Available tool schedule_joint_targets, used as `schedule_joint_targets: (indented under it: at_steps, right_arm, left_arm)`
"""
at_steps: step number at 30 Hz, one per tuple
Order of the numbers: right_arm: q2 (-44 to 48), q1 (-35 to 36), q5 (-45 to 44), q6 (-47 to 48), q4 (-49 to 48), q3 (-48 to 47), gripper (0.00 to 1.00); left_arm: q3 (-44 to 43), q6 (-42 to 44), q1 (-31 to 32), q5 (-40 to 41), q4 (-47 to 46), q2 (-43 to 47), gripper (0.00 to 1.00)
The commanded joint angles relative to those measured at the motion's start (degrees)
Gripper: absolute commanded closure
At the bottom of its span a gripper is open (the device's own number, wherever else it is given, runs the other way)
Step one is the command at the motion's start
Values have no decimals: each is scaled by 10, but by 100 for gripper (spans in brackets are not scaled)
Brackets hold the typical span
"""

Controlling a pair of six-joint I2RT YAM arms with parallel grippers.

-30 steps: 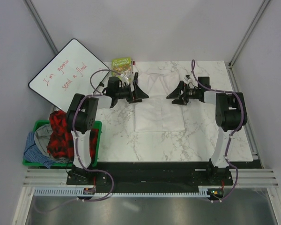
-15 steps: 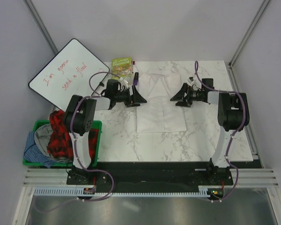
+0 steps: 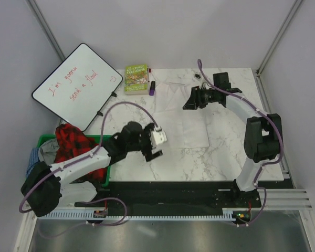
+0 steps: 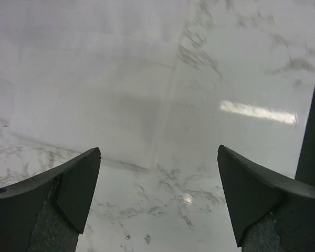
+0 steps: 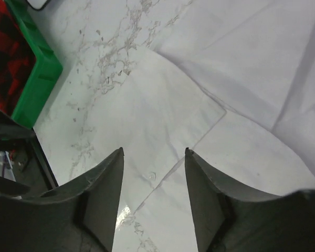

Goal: Fold and stack the long sleeve shirts
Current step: Fold the shirt

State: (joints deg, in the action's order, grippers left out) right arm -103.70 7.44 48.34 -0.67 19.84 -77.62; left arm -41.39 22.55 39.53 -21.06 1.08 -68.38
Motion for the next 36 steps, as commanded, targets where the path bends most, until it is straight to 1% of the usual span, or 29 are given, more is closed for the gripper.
schedule_joint_targets:
  at_steps: [1,2,3,5,6,8,14,15,16,17,18,19,20,22,23,26,27,29,33,34,36]
  right_arm:
    - [-59,50,-51,37,23,-28,53]
    - [-76,65,-51,32,21,-36,55]
    - [-84,72,-53,34,19,-40,56]
    - [-108,81,-63,45,20,-52,57]
    - [-115,85,-68,49,20,-56,59]
    - [-138,85,-75,56,21,-67,61]
    - [-188,84,-81,60,35,-66,65]
    - [-193,84,-82,60,35,-65,65]
    - [-198,84,-84,61,35,-63,66]
    - [-203,84,-87,62,35,-62,66]
    - [-206,84,-90,62,35,-60,67]
    - [-208,84,-97,60,35,-57,67]
    - [-213,82,-98,59,35,-56,68]
    - [-217,77,-86,47,36,-50,68]
    - [-221,66,-80,41,36,-47,68]
    - [-221,49,-67,34,35,-35,68]
    - [-220,46,-66,35,35,-32,68]
    - [-213,44,-55,41,38,-17,68]
    - [-192,53,-44,56,42,17,68]
    - [-181,57,-41,60,45,22,68]
    - [-165,64,-26,75,64,30,66]
  left_arm:
    - [92,215,125,193,16,21,1]
    - [98,220,165,208,0,14,1]
    - [101,225,179,244,-30,9,3]
    - [102,241,218,275,-54,-13,5]
    - [100,246,226,297,-70,-36,7]
    - [100,268,244,310,-117,-59,11]
    - [84,317,273,335,-199,-162,18]
    - [85,326,274,337,-220,-177,21]
    - [85,348,274,339,-239,-212,23]
    - [82,357,274,343,-275,-230,25]
    - [79,367,274,354,-290,-248,31]
    - [71,378,274,360,-303,-284,34]
    - [67,379,274,369,-317,-299,37]
    - [54,378,274,375,-323,-324,45]
    - [51,377,274,388,-325,-344,47]
    - [51,374,274,400,-339,-358,56]
    - [53,367,274,398,-333,-355,65]
    - [45,358,274,393,-312,-347,74]
    - [16,336,274,375,-240,-315,98]
    - [10,330,274,368,-191,-307,98]
    - [-2,306,281,339,-133,-274,98]
